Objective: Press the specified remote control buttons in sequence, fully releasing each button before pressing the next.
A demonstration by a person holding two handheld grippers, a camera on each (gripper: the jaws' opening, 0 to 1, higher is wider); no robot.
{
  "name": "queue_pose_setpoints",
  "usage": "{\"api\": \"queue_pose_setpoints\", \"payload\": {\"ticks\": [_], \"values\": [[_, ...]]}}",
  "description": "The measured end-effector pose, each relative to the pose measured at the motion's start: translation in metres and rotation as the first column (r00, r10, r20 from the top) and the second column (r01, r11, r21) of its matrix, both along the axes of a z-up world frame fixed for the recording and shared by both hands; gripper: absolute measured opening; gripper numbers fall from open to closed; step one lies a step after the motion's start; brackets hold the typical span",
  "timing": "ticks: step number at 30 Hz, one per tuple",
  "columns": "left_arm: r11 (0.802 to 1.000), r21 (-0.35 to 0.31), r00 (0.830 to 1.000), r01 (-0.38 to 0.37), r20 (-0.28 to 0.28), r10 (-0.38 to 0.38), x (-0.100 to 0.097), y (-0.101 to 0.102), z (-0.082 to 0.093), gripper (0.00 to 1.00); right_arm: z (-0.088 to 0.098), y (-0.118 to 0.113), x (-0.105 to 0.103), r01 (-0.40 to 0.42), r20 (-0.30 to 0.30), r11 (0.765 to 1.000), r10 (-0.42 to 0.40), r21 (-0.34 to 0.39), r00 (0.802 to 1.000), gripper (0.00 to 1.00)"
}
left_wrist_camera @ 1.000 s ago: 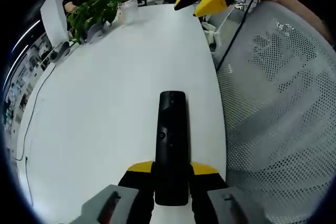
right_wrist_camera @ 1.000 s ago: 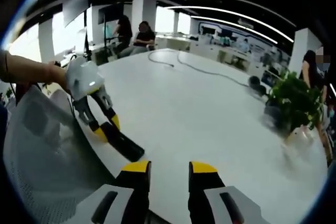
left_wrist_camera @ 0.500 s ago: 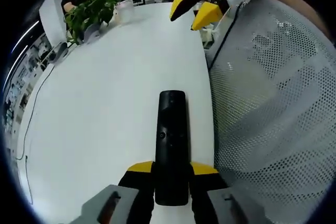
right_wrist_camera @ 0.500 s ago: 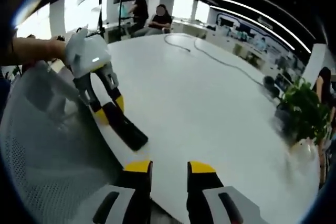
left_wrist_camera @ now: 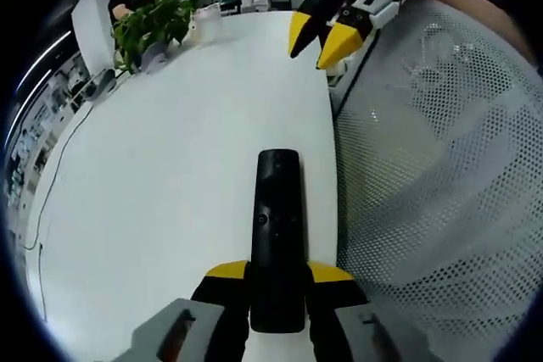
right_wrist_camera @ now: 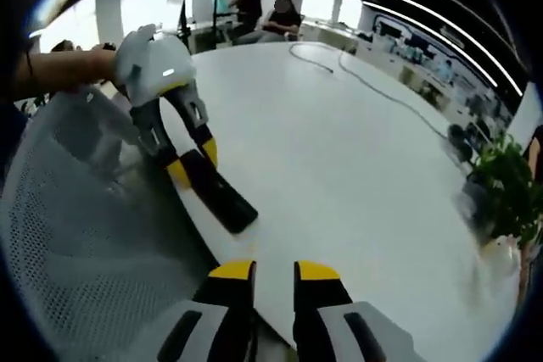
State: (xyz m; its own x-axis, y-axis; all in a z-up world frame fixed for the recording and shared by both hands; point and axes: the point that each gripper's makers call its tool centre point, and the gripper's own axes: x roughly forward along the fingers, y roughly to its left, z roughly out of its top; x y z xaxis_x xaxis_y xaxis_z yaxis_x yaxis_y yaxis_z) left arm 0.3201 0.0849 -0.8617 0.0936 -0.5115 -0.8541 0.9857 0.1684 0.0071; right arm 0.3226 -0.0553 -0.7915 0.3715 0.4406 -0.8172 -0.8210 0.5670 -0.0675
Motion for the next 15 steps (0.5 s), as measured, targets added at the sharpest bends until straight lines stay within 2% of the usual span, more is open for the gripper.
{"api": "queue_pose_setpoints", "payload": {"ticks": [8,12,15], "values": [[0.998,-0.030,0.998,0.061,0.004,-0.061,-0.005,0.000,0.001,0.25,-0.003,0.004,-0.005,-0.023,-0.029,1.000,0.023,0.007,0.999,0.10],[0.996,-0.051,0.997,0.074,0.002,-0.074,-0.005,0.000,0.001,0.25,0.000,0.011,-0.007,-0.033,-0.051,0.998,0.036,0.053,0.998,0.06],[0.995,-0.053,0.997,0.079,0.002,-0.079,-0.005,-0.001,0.001,0.25,0.002,0.017,-0.007,-0.054,-0.058,0.997,0.057,0.061,0.997,0.05]]}}
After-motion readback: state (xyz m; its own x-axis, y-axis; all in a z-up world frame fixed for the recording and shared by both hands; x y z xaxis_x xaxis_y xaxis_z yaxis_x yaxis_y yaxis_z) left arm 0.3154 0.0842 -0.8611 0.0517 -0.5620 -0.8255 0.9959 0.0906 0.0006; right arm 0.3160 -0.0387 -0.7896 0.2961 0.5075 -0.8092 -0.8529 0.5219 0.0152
